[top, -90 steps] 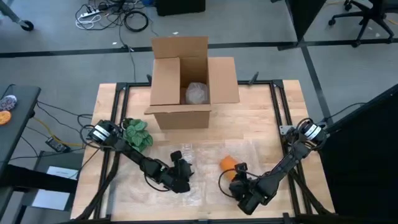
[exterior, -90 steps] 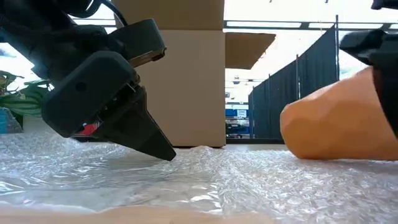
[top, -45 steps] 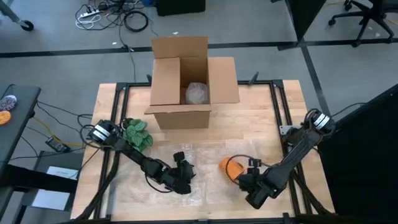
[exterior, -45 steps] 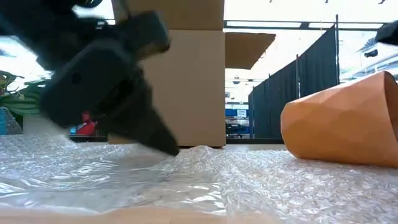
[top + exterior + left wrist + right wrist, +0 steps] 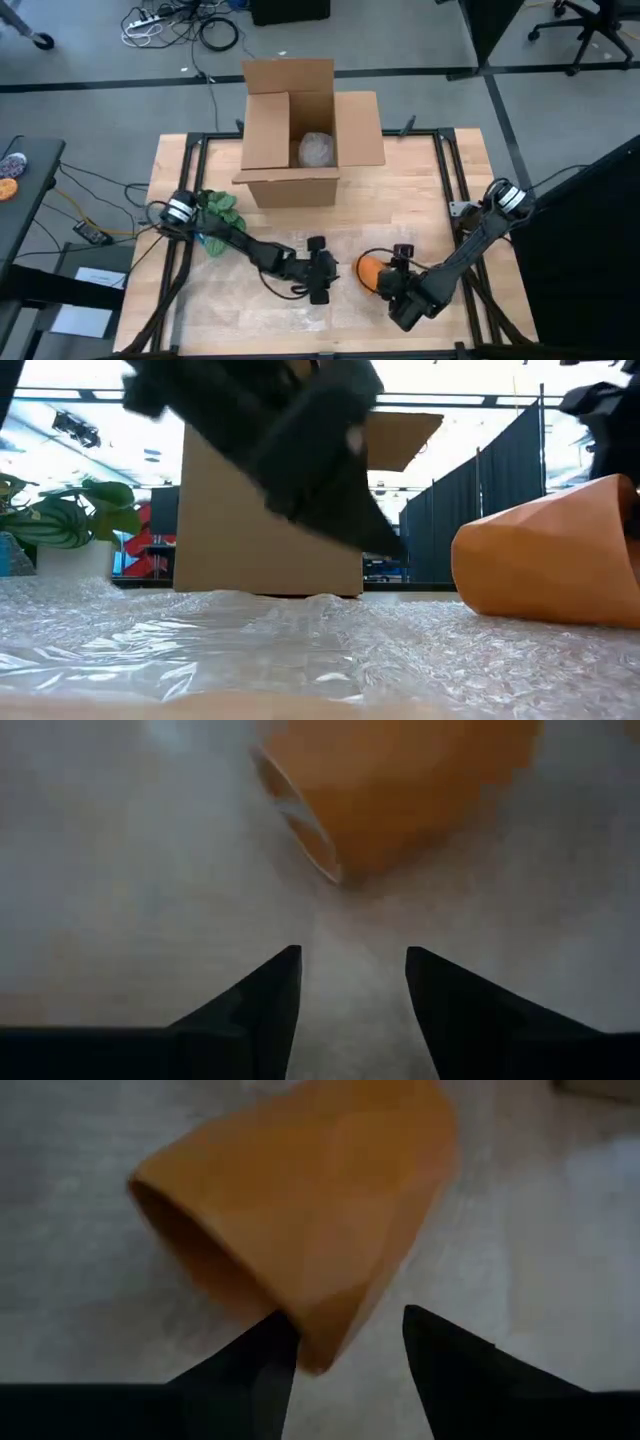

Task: Wrap mug
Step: Wrap the orange mug with the bubble wrap

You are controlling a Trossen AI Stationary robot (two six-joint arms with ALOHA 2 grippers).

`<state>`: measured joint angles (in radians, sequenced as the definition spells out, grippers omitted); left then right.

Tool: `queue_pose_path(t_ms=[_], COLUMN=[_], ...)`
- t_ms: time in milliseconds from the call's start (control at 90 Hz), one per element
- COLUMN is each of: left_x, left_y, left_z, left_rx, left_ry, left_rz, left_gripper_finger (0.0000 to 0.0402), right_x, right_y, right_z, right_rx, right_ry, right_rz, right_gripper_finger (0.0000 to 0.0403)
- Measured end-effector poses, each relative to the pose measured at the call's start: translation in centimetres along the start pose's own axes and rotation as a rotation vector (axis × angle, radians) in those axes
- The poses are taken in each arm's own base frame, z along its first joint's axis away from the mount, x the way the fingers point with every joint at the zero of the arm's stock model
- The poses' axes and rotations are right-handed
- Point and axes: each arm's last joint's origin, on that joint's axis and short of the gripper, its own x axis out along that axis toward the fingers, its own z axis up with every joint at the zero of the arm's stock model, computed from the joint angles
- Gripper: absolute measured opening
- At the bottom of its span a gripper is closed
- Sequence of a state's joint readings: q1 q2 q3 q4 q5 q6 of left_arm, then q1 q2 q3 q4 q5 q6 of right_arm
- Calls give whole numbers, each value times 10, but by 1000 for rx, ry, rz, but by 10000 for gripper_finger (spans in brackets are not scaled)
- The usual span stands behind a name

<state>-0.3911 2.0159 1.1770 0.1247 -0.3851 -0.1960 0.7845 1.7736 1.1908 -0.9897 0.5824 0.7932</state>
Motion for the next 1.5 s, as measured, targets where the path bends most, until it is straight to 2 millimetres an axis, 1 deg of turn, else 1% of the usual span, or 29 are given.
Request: queue_pose_path(t_ms=[111, 200, 344, 422, 489, 644, 833, 967, 1111, 1200, 1333, 1500], left_x=[16, 23, 24, 25, 26, 26, 25, 17, -2, -9, -10, -11], left_y=[-3, -4, 1, 5, 6, 3, -1, 1, 7, 9, 8, 7], left_z=[-1, 6, 19, 22, 25, 28, 29, 34, 48, 51, 45, 36], left_rx=[3, -4, 11, 45, 65, 82, 82, 81, 84, 89, 108, 128], left_ry=[-1, -23, -59, -61, -56, -65, -83, -77, -76, -62, -7, 79], left_rz=[-3, 3, 132, 152, 120, -23, -49, -49, -21, -19, -19, -12], left_gripper_finger=[168, 168, 168, 168, 168, 168, 168, 168, 168, 168, 168, 168], right_x=[5, 8, 10, 11, 10, 10, 10, 10, 11, 12, 16, 24], right_y=[-2, -4, -6, -6, -6, -6, -7, -7, -8, -9, -10, -16], right_z=[6, 10, 13, 14, 14, 14, 15, 15, 18, 21, 32, 48], right_rx=[-25, -37, -39, -39, -39, -55, -91, -101, -101, -111, -149, -207], right_ry=[-7, -13, -20, -23, -25, -28, -39, -47, -63, -79, -128, -194], right_rz=[1, 4, 10, 13, 11, 11, -2, -10, -18, -12, 13, 6], right_gripper_finger=[158, 158, 158, 158, 159, 160, 159, 159, 159, 159, 159, 159])
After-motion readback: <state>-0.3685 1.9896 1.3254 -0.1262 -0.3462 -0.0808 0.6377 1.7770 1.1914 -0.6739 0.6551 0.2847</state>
